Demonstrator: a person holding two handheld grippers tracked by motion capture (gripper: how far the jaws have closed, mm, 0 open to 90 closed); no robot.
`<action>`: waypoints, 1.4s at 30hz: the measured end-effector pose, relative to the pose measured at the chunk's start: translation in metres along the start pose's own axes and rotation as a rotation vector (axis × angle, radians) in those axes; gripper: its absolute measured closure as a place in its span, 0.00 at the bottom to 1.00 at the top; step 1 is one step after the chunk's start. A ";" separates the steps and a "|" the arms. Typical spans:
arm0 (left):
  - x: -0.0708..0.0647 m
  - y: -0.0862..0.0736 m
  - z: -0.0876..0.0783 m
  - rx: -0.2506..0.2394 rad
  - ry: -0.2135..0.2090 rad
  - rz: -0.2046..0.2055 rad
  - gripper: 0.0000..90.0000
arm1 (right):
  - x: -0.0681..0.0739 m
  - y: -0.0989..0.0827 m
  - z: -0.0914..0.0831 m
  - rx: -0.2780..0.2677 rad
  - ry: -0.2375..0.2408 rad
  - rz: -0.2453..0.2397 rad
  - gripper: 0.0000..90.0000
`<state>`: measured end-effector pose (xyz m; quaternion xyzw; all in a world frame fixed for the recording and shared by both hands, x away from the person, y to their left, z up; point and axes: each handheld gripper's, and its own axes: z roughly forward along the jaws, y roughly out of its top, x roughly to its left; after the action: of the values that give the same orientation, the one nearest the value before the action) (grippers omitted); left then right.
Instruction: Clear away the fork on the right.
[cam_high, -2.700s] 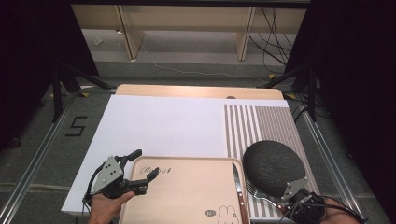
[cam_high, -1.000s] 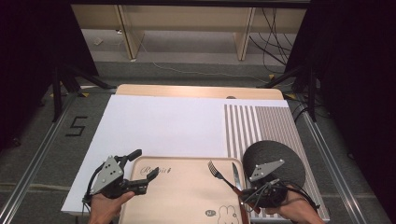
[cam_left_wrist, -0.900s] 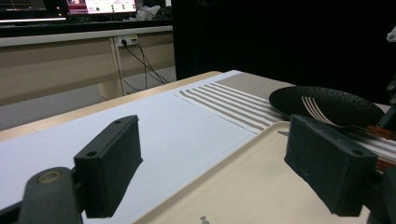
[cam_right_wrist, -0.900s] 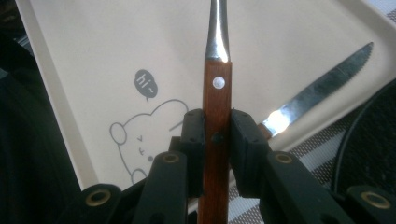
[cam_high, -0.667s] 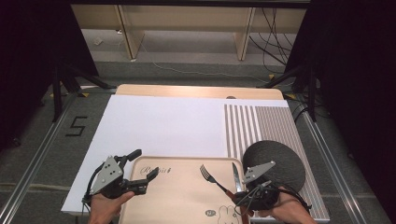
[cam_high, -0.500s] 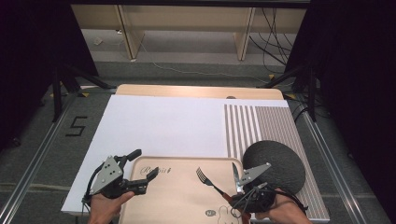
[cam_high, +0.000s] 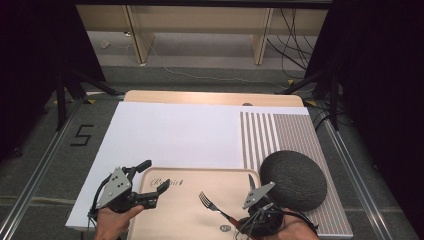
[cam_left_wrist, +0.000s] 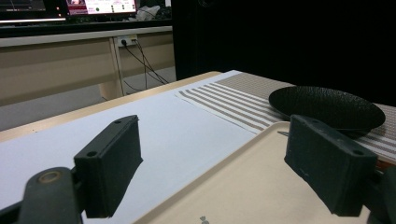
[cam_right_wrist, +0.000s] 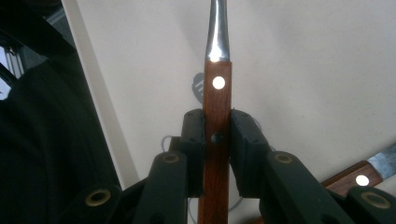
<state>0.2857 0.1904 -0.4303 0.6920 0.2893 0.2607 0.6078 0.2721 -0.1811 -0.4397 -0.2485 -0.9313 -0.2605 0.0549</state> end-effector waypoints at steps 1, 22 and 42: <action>0.000 0.000 0.000 0.000 0.000 0.000 0.19 | 0.001 0.000 0.002 0.009 0.000 0.004 0.86; 0.000 0.000 0.000 0.001 0.001 -0.001 0.19 | -0.007 -0.003 0.020 0.059 -0.005 0.104 0.85; 0.001 -0.001 0.000 -0.002 -0.002 -0.013 0.19 | -0.009 0.000 0.023 0.058 0.035 0.166 0.59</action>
<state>0.2859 0.1912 -0.4309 0.6898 0.2931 0.2562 0.6105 0.2806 -0.1733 -0.4616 -0.3185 -0.9136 -0.2325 0.0996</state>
